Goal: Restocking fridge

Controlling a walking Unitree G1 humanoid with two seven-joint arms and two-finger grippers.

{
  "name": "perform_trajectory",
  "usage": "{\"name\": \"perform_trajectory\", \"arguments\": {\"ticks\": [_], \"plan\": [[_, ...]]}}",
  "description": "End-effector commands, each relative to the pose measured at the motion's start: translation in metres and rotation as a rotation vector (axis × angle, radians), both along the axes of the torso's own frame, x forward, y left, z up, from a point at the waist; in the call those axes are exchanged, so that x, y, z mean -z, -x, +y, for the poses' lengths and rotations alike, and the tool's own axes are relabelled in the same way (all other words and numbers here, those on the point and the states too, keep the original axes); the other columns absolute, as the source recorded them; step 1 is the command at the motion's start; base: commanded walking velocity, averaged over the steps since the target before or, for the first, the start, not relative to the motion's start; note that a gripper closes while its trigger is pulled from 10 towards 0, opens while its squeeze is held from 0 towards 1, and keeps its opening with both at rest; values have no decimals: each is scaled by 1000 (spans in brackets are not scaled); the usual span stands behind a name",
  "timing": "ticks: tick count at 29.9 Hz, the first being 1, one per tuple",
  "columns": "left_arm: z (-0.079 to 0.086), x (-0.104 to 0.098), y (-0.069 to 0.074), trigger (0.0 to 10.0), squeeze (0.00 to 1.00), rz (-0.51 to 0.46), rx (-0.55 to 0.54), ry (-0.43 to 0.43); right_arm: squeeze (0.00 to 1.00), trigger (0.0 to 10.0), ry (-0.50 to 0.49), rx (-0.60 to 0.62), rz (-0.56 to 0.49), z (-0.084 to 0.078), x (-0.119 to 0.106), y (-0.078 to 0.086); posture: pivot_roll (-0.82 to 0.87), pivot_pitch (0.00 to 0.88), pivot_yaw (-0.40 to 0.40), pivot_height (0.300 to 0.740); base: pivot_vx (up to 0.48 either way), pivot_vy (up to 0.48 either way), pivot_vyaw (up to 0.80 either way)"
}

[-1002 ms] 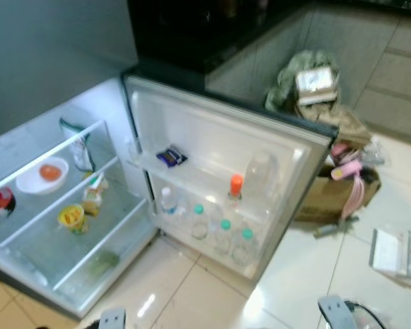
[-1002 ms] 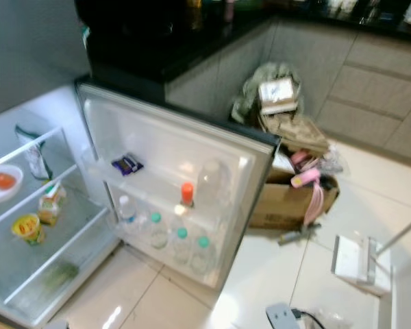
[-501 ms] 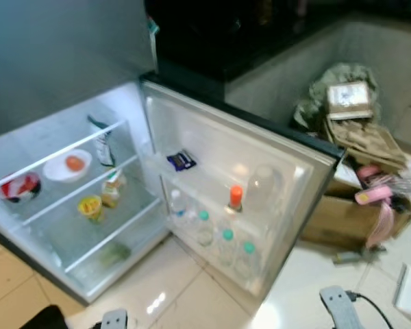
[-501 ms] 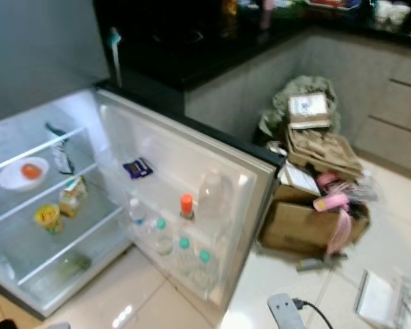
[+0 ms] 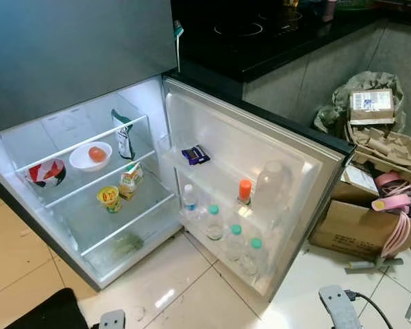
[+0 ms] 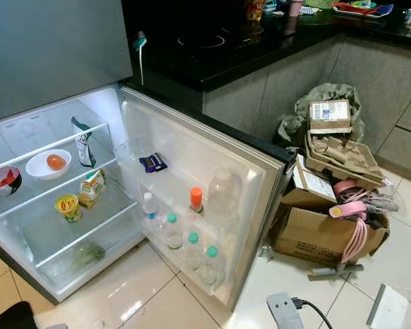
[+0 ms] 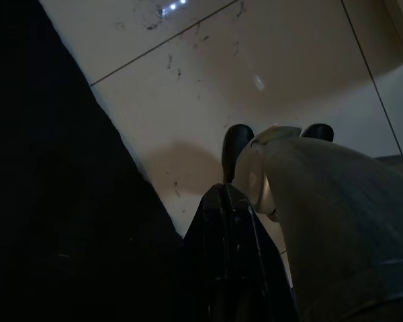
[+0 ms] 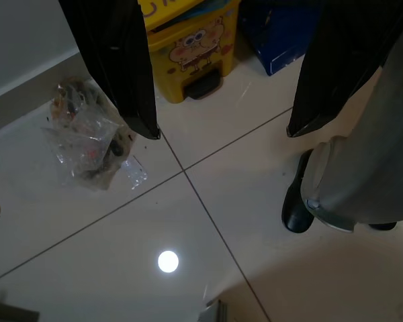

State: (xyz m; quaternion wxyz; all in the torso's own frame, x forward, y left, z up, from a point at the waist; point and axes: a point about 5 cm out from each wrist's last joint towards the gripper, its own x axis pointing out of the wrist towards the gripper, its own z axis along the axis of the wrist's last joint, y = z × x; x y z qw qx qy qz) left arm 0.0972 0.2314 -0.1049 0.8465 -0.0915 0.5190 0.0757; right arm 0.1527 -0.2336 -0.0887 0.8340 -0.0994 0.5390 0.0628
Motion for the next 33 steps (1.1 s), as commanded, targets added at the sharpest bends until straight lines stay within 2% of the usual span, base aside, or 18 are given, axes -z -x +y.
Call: {"name": "perform_trajectory", "arguments": {"ticks": [1, 9, 19, 23, 25, 27, 28, 33], "plan": [[1, 0, 1, 10000, 0, 16, 13, -10, 0, 10000, 7, -10, 11, -1, 1, 2, -72, 0, -40, 740, 0, -472, 0], [-6, 2, -2, 10000, 0, 29, 48, -43, 0, 10000, 20, -11, 24, 0, 2, 5, -80, 0, -26, 740, 0, 0, 0], [-11, 4, 3, 10000, 0, 49, 100, -93, 0, 10000, 47, -37, 63, 4, 9, 21, -80, 0, -22, 740, 0, 0, 0], [-4, 2, 1, 10000, 0, 44, 139, -120, 0, 10000, 72, 4, 59, 1, 10, 26, -59, 2, 7, 740, 0, 0, 0], [4, -2, -6, 10000, 0, 29, 130, -147, 0, 10000, 94, -12, 75, -1, 11, 31, -44, 30, -5, 740, 0, 0, 0], [6, -2, -7, 10000, 0, 27, 119, -156, 0, 10000, 99, -21, 82, -2, 12, 33, -31, 37, -7, 740, 0, 0, 0], [13, -6, -12, 10000, 0, -1, 70, -157, 0, 10000, 108, -19, 93, -7, 12, 36, -32, 47, -6, 740, 0, 0, 0], [21, -9, -15, 10000, 0, -22, 67, -156, 0, 10000, 107, 24, 77, -15, 9, 34, -62, 60, 22, 740, 0, 0, 0]]}}
